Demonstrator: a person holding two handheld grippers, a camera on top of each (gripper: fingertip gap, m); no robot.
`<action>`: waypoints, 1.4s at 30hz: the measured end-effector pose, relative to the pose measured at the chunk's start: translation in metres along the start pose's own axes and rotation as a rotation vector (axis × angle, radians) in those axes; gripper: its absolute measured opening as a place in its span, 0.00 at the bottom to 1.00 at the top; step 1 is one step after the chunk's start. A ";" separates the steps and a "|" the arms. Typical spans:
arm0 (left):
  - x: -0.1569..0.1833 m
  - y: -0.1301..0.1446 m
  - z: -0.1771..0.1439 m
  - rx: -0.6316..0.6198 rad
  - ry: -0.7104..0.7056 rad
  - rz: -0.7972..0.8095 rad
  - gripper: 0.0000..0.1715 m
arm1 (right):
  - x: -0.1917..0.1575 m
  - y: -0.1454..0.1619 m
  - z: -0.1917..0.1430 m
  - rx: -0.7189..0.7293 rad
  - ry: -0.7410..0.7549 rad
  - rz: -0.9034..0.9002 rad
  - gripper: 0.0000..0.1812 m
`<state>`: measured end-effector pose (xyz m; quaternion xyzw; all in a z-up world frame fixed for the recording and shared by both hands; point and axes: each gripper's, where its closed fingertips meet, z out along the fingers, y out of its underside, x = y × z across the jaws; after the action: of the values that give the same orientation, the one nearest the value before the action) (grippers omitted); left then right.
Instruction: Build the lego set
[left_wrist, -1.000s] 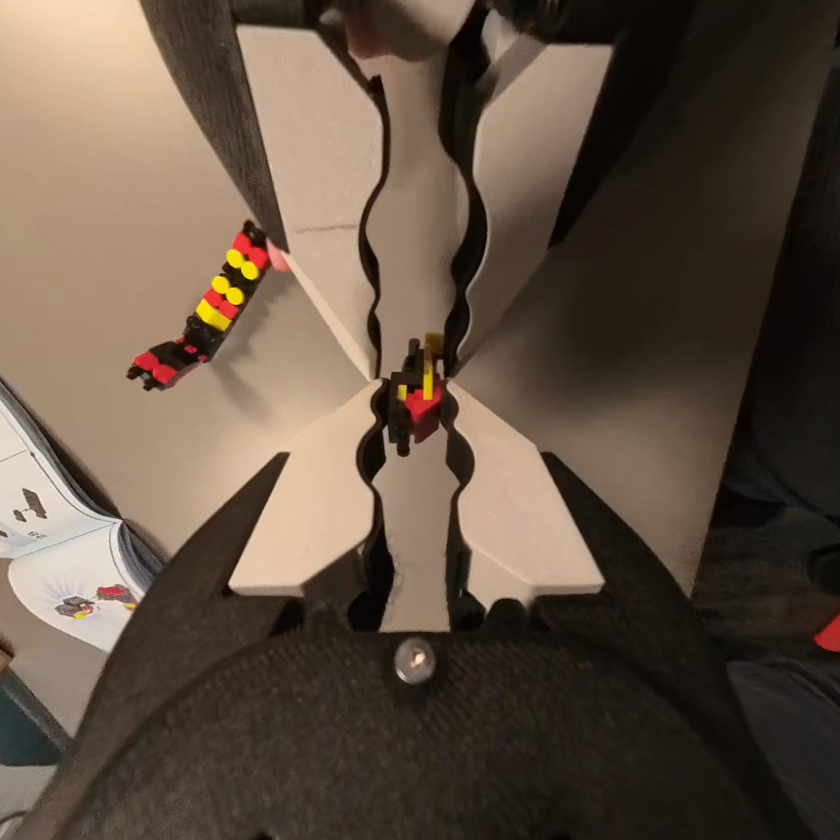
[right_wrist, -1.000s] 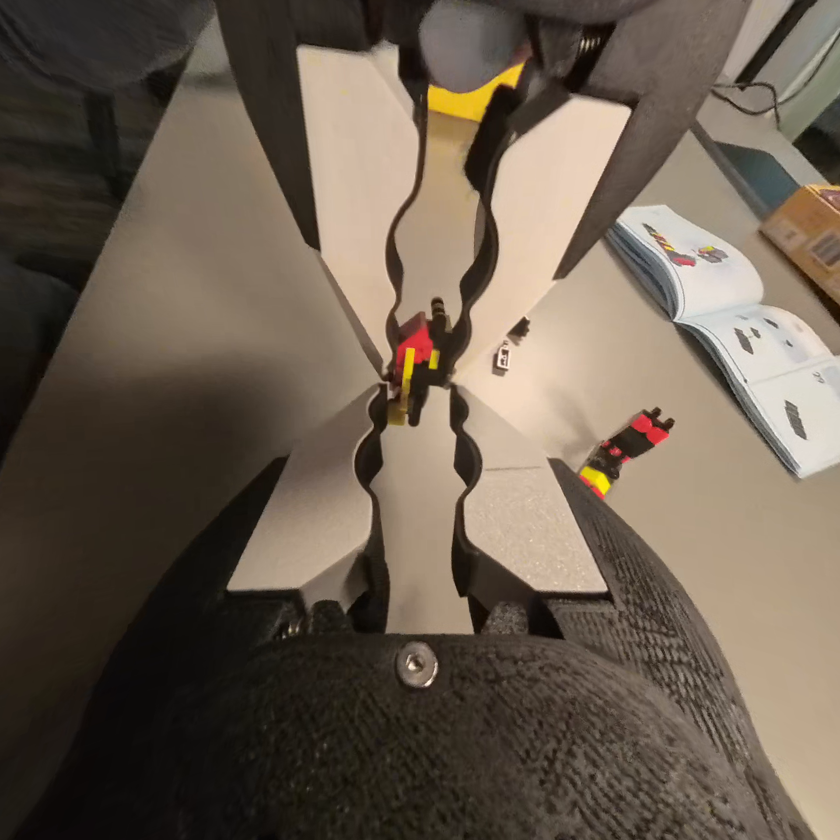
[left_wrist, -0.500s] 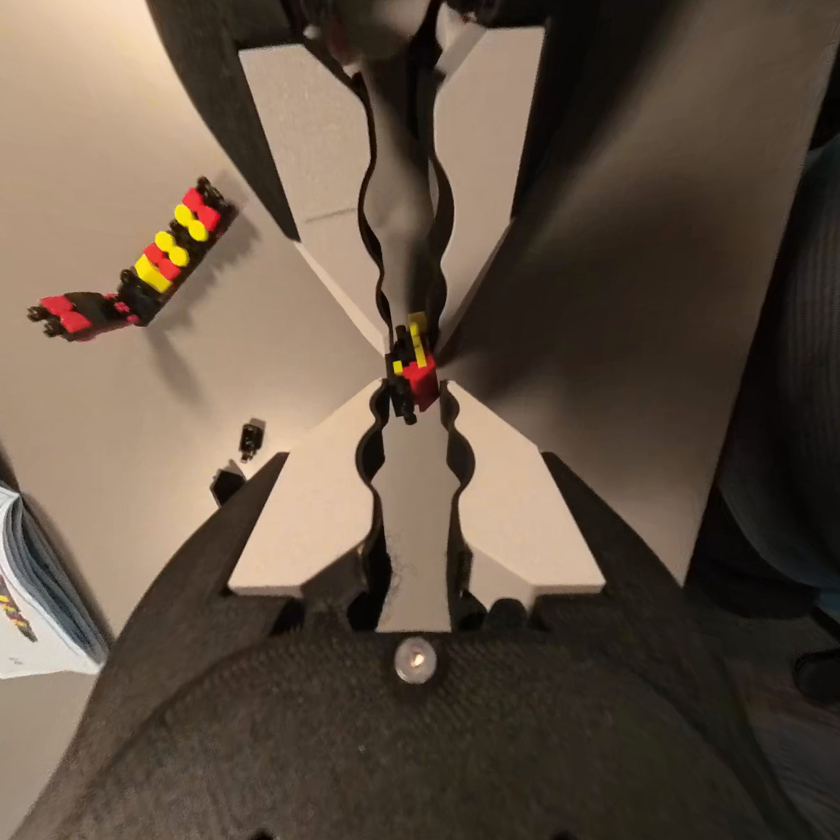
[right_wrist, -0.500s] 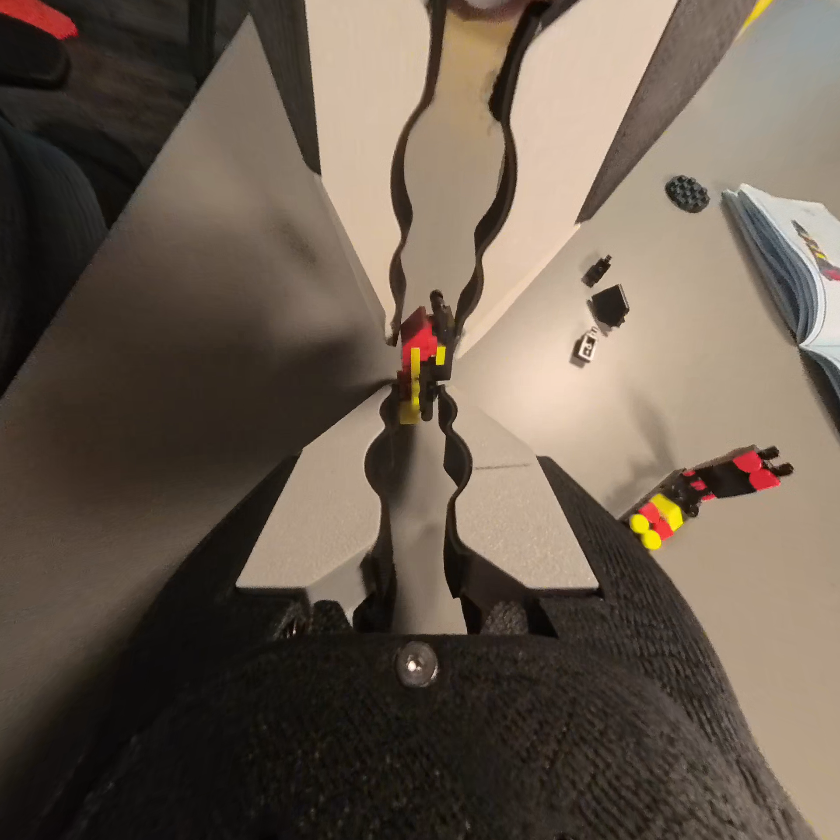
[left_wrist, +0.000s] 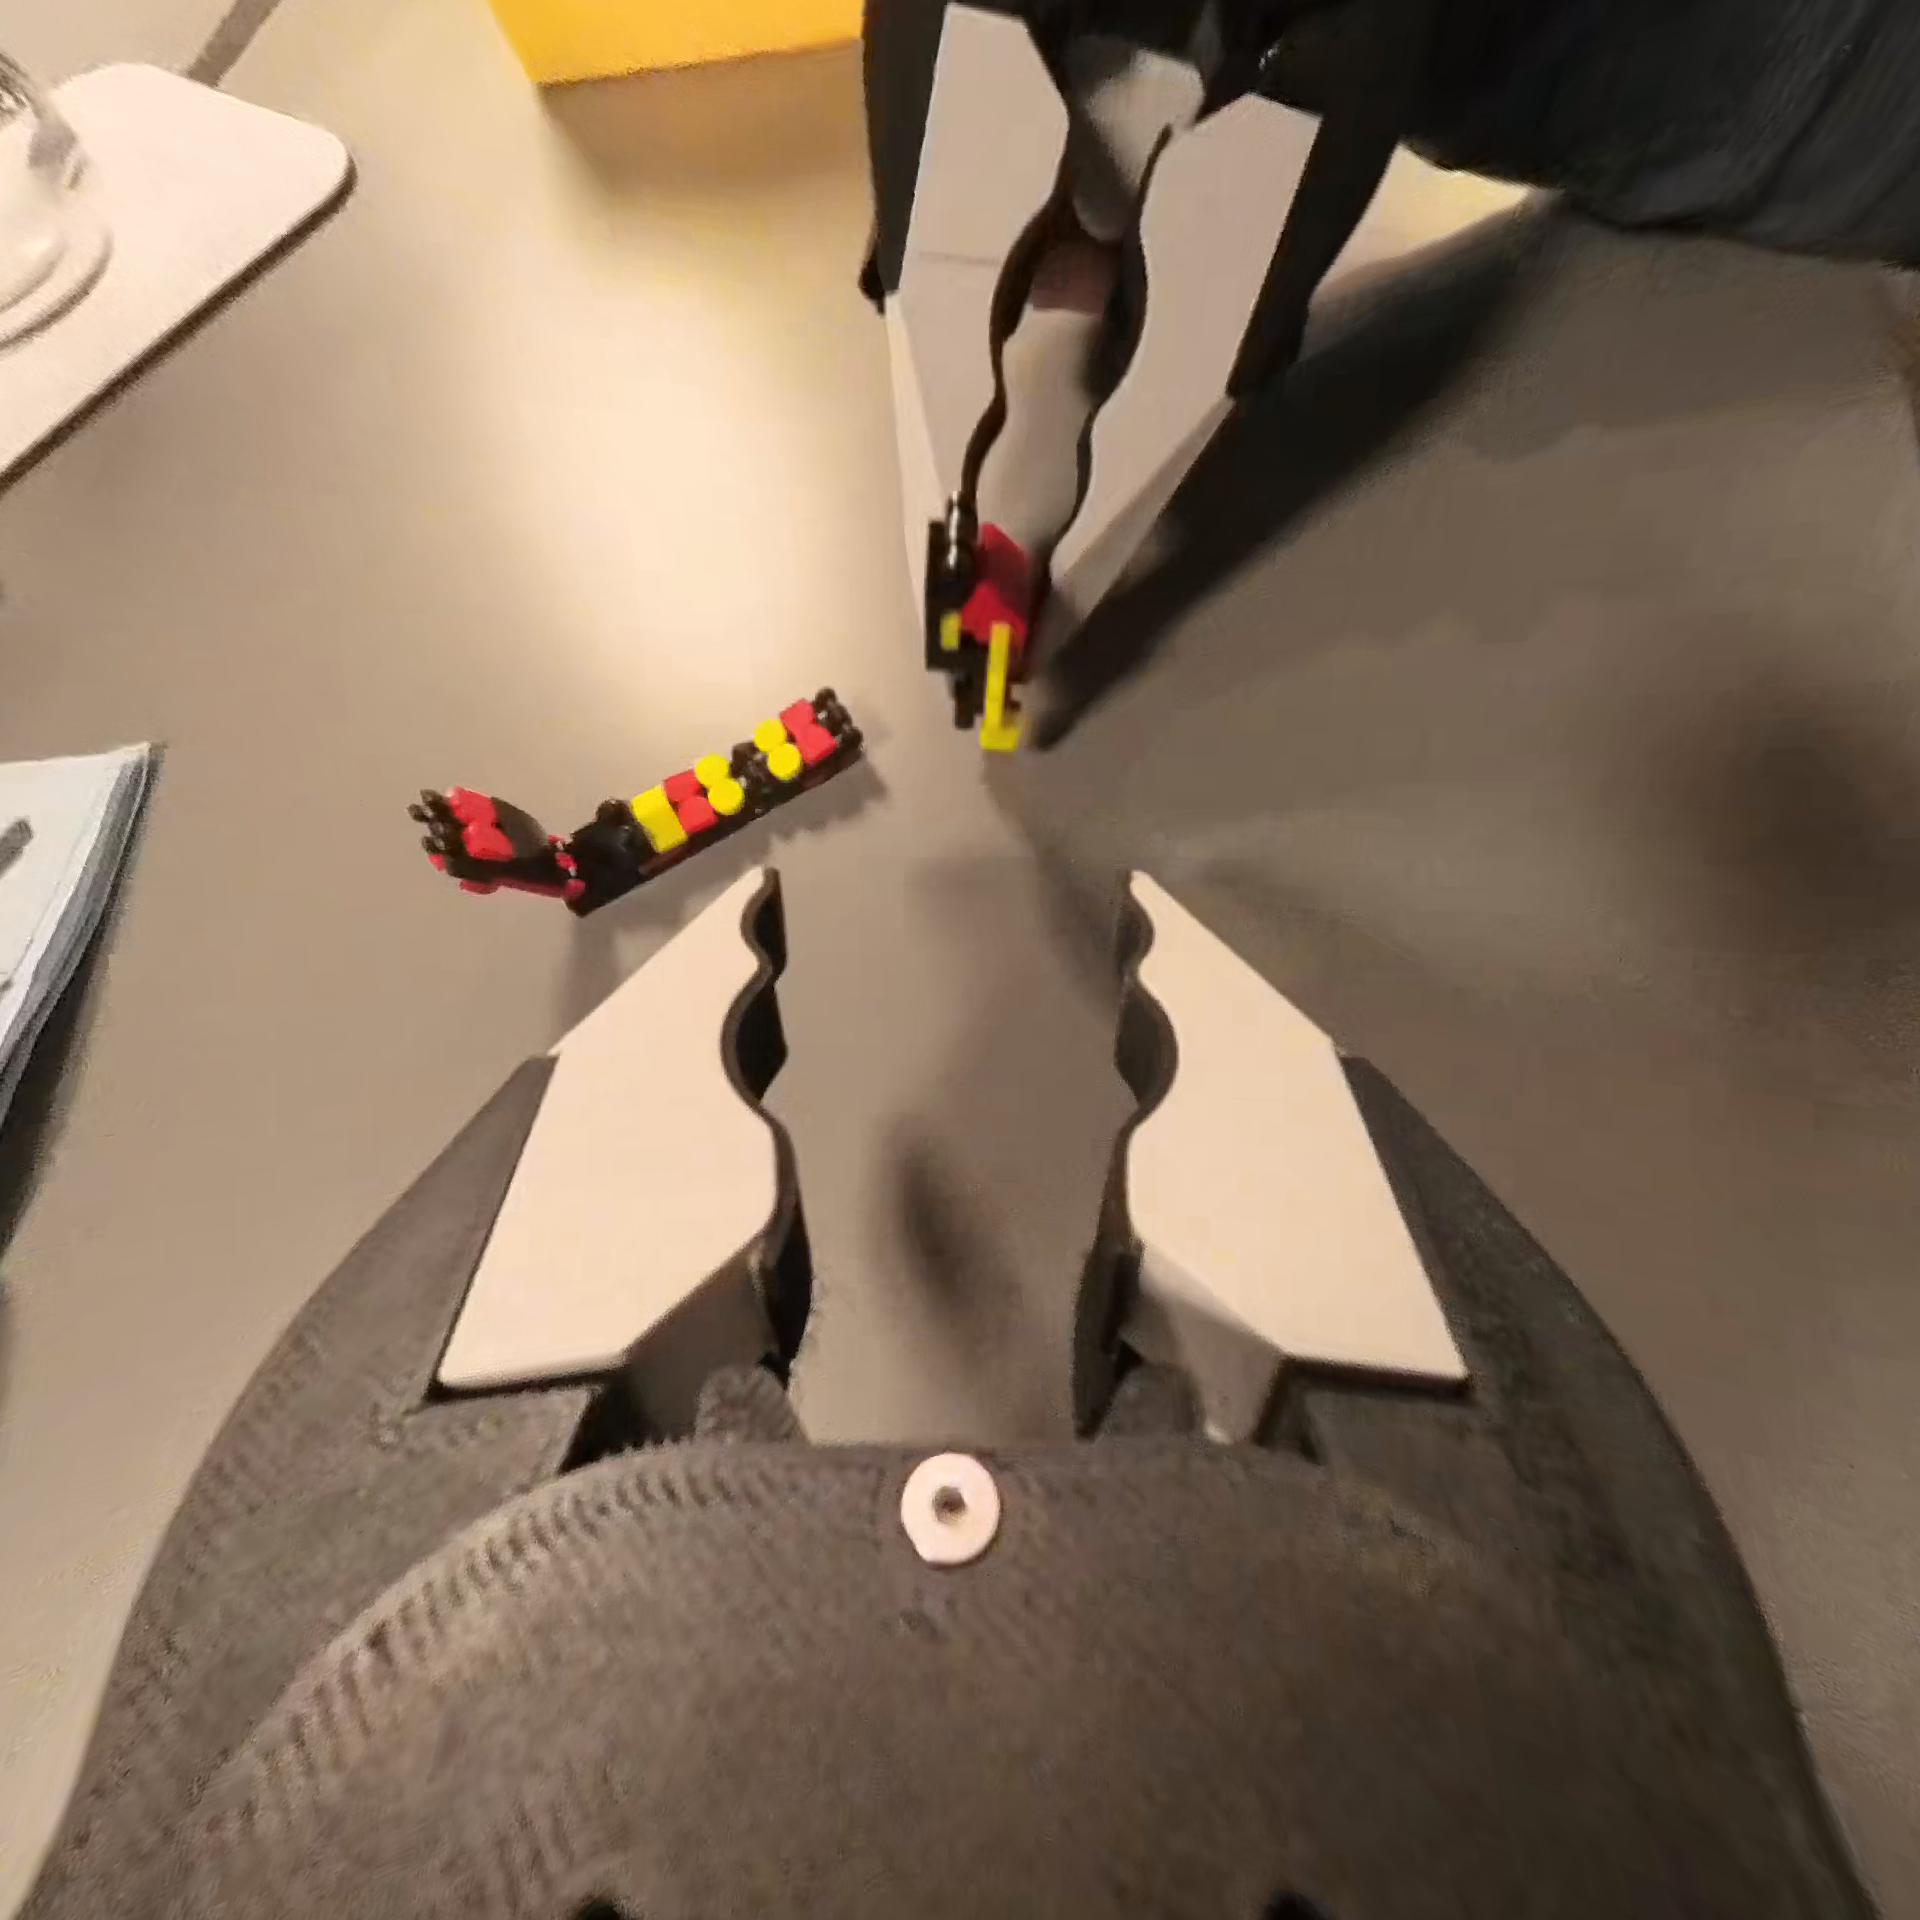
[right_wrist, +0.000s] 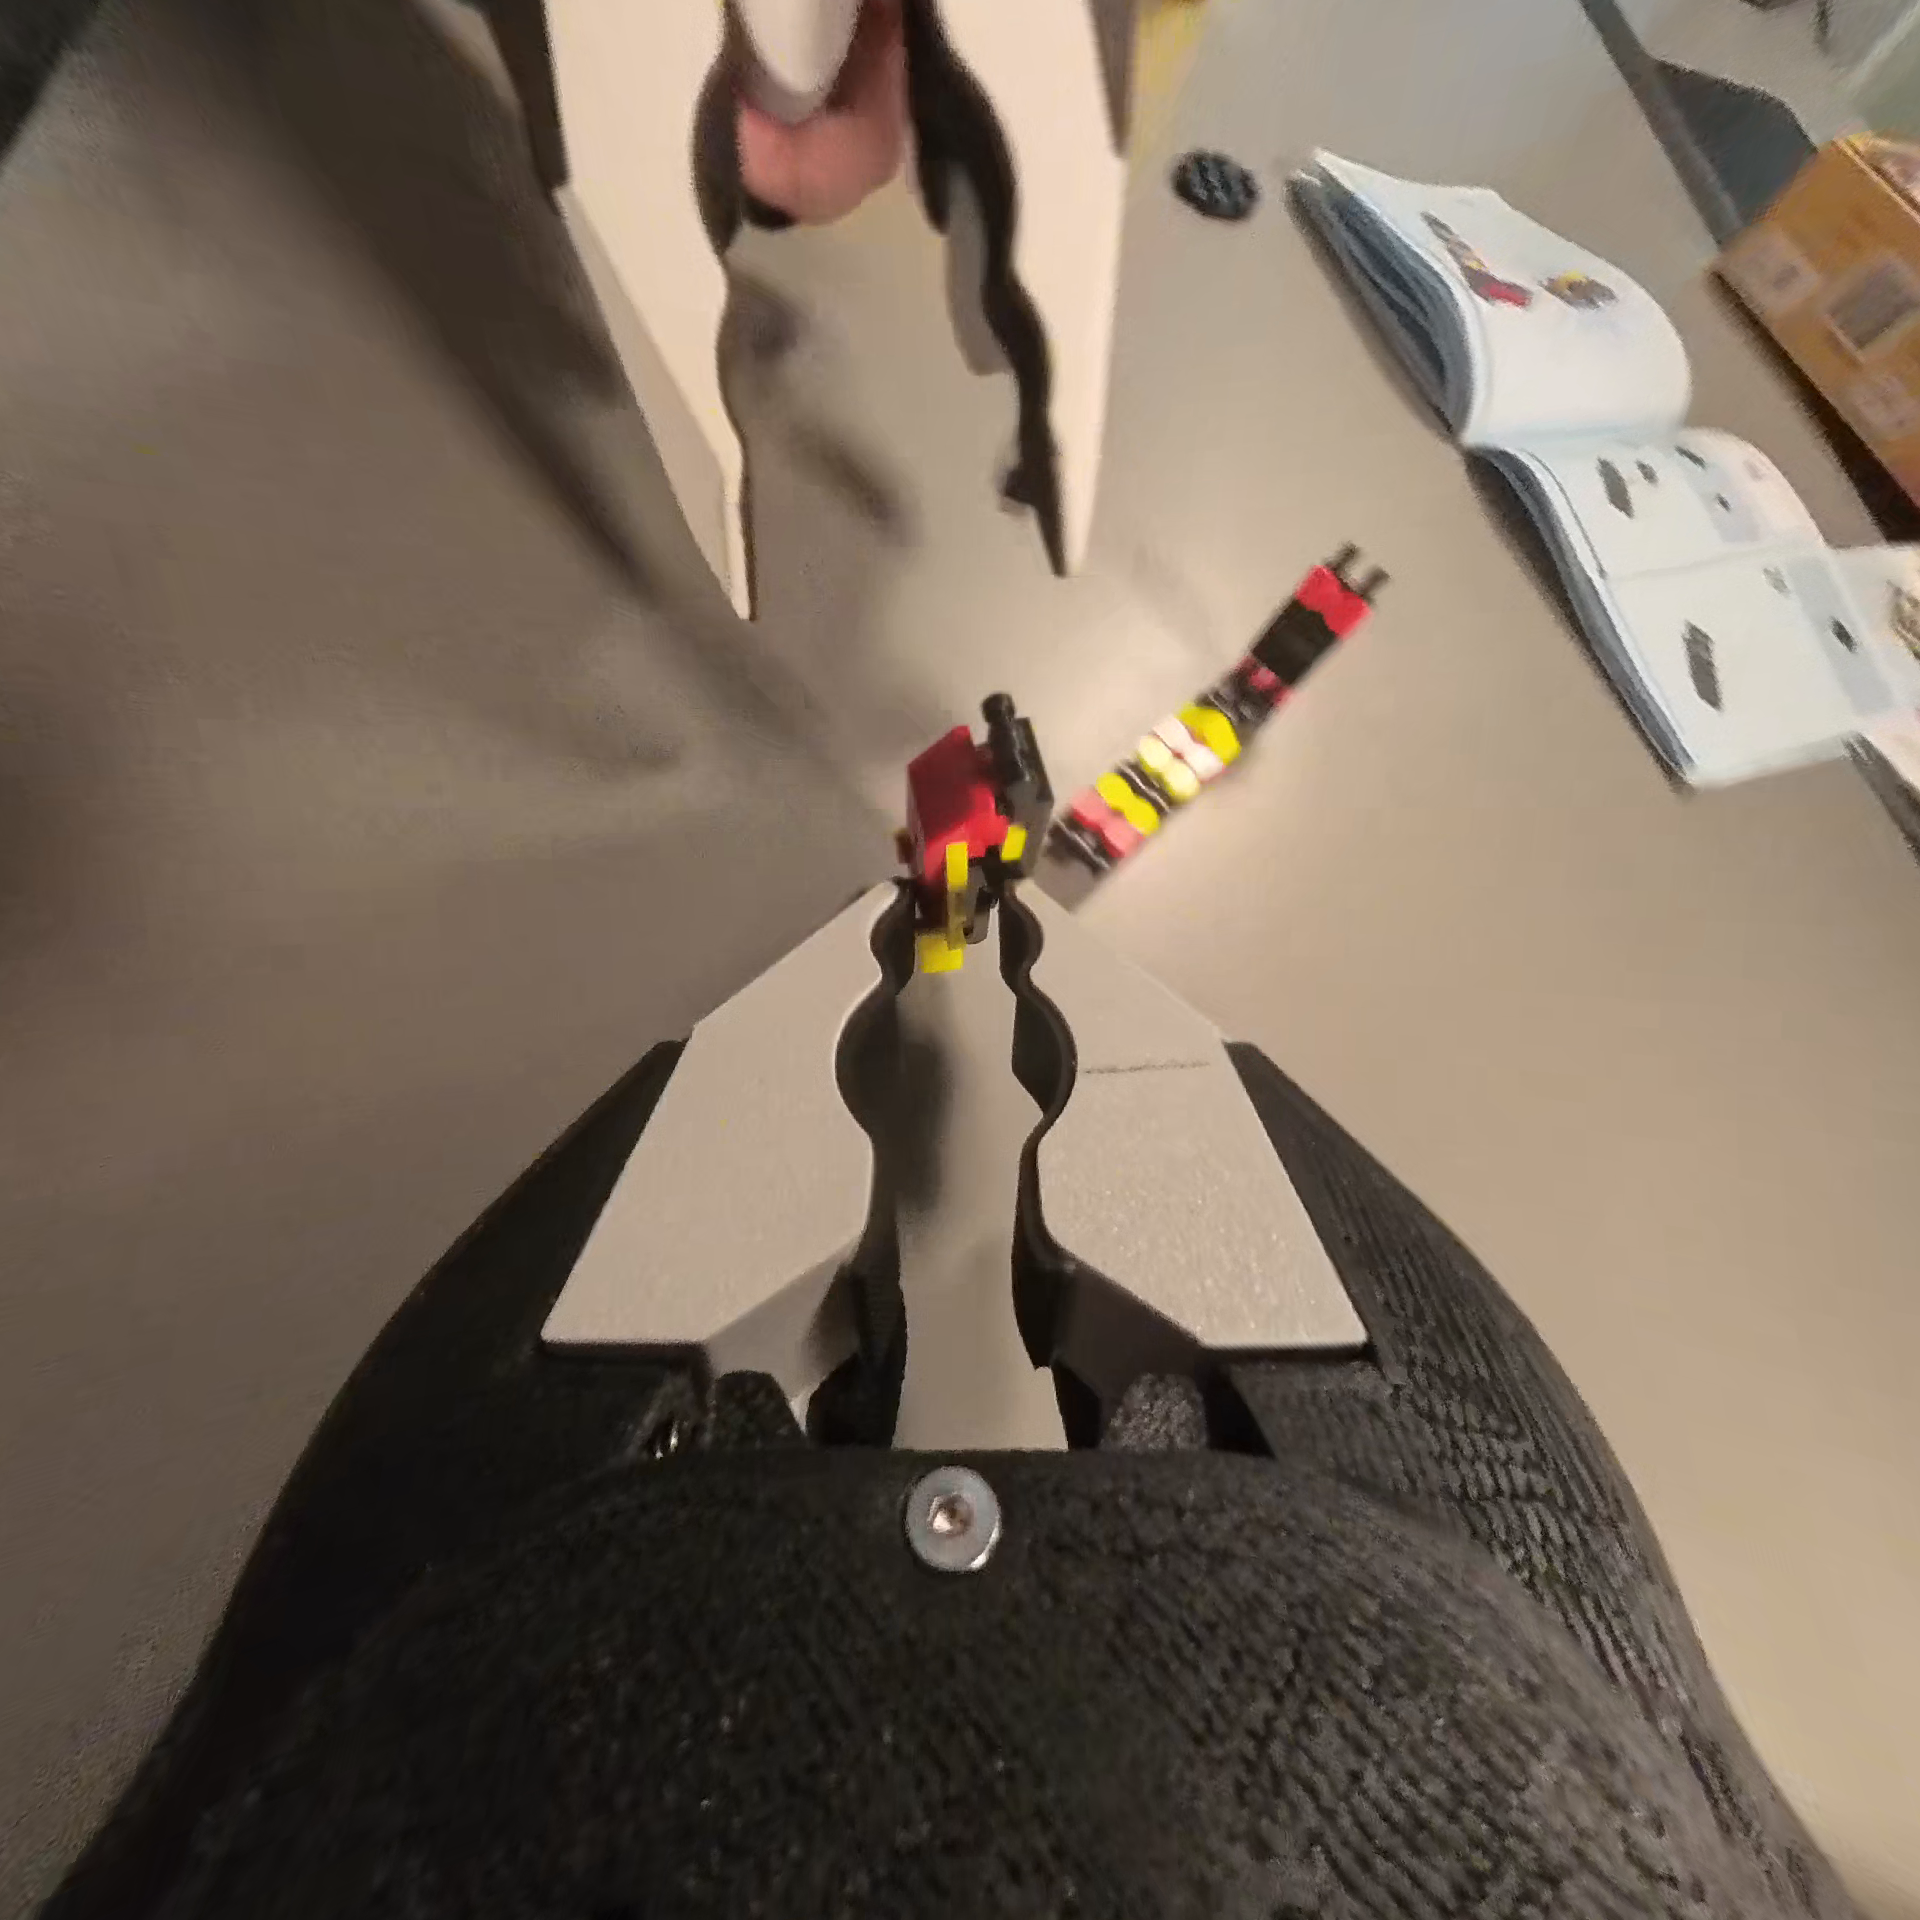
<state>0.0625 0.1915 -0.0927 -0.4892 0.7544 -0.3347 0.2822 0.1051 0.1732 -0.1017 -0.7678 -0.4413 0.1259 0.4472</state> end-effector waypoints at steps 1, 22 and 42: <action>-0.002 -0.002 0.004 0.027 -0.005 -0.008 0.35 | 0.006 0.006 -0.005 -0.004 0.019 0.015 0.08; -0.061 -0.010 0.001 0.153 -0.218 0.013 0.31 | 0.028 0.039 -0.028 -0.058 0.115 0.080 0.18; -0.090 0.007 0.018 0.067 -0.147 -0.325 0.23 | 0.093 -0.055 -0.022 0.366 -0.030 0.249 0.12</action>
<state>0.1052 0.2726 -0.1004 -0.6180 0.6313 -0.3640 0.2950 0.1412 0.2455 -0.0266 -0.7205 -0.3196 0.2695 0.5533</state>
